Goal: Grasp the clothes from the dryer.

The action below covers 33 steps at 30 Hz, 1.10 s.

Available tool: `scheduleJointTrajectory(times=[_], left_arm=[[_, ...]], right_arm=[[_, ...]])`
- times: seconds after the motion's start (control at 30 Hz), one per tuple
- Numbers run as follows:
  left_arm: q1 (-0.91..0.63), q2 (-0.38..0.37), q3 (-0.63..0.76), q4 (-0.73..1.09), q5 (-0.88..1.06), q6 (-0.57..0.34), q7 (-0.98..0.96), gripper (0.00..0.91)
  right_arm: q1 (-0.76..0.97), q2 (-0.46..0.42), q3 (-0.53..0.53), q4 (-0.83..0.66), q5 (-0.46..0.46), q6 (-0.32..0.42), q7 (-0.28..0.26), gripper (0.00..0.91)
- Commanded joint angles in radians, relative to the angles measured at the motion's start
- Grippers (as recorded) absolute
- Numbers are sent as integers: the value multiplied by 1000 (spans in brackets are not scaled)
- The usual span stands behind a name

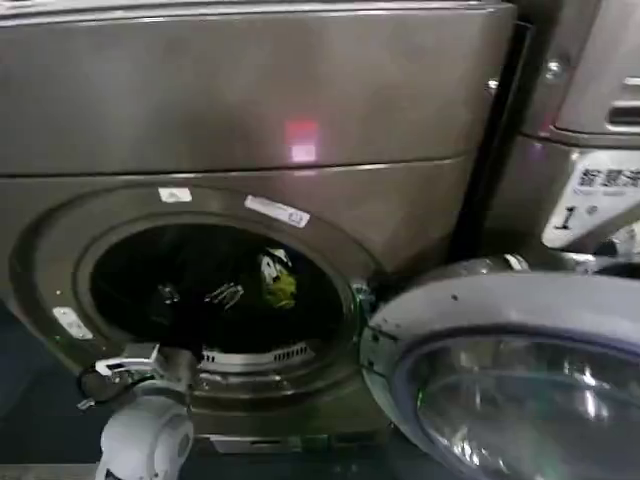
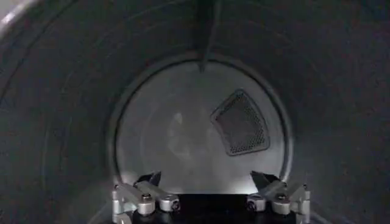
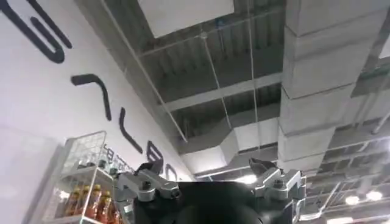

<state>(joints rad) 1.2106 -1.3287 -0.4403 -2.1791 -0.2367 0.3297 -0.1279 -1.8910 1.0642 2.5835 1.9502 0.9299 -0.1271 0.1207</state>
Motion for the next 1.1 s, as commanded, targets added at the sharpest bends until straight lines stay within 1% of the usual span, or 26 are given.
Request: scheduleJointTrajectory(times=[0.03,0.07,0.1,0.13,0.17,0.3,0.33,0.37,0.4,0.47,0.57,0.63,0.67,0.87,0.9,1.0,1.07,1.1], left_arm=[[-101,-14,20,149,-1,-21,1,907],[-139,-19,32,187,4,-30,1,907],[-163,-25,35,226,0,-33,2,907],[-211,-29,50,282,-5,-42,1,907],[-245,-35,60,326,-4,-71,1,907],[-414,-47,83,508,-7,-116,14,907],[-451,-48,87,524,-8,-123,19,907],[-499,-52,99,605,-24,-137,36,907],[-526,-55,107,644,-31,-150,47,907],[-596,-72,127,782,-26,-192,53,907],[-672,-98,129,885,-16,-207,61,907],[-728,-119,128,989,-2,-226,64,907],[-751,-125,128,1035,2,-234,67,907],[-901,-134,147,1247,9,-245,119,907],[-928,-130,153,1296,7,-259,131,907],[-994,-123,165,1414,7,-270,177,907],[-1038,-116,191,1492,21,-256,260,907],[-1055,-109,206,1514,40,-244,331,907]], right_arm=[[14,-2,-24,22,-121,-46,-46,907],[19,-9,-31,29,-127,-65,-40,907],[22,-14,-33,29,-130,-61,-35,907],[21,-24,-33,27,-144,-59,-3,907],[21,-28,-27,25,-144,-60,5,907],[15,-27,-6,20,-141,-54,14,907],[13,-27,-2,20,-142,-56,16,907],[8,-29,1,23,-151,-65,36,907],[5,-29,3,25,-156,-74,47,907],[0,-31,14,27,-155,-76,56,907],[-5,-34,30,9,-157,-62,52,907],[-4,-28,27,-5,-170,-40,43,907],[-1,-25,26,-3,-165,-40,42,907],[9,-18,22,-1,-158,-18,18,907],[8,-17,23,-3,-158,-14,17,907],[2,-22,30,-16,-158,-5,15,907],[0,-28,33,-15,-154,-5,16,907],[0,-29,31,-12,-153,-4,15,907]])
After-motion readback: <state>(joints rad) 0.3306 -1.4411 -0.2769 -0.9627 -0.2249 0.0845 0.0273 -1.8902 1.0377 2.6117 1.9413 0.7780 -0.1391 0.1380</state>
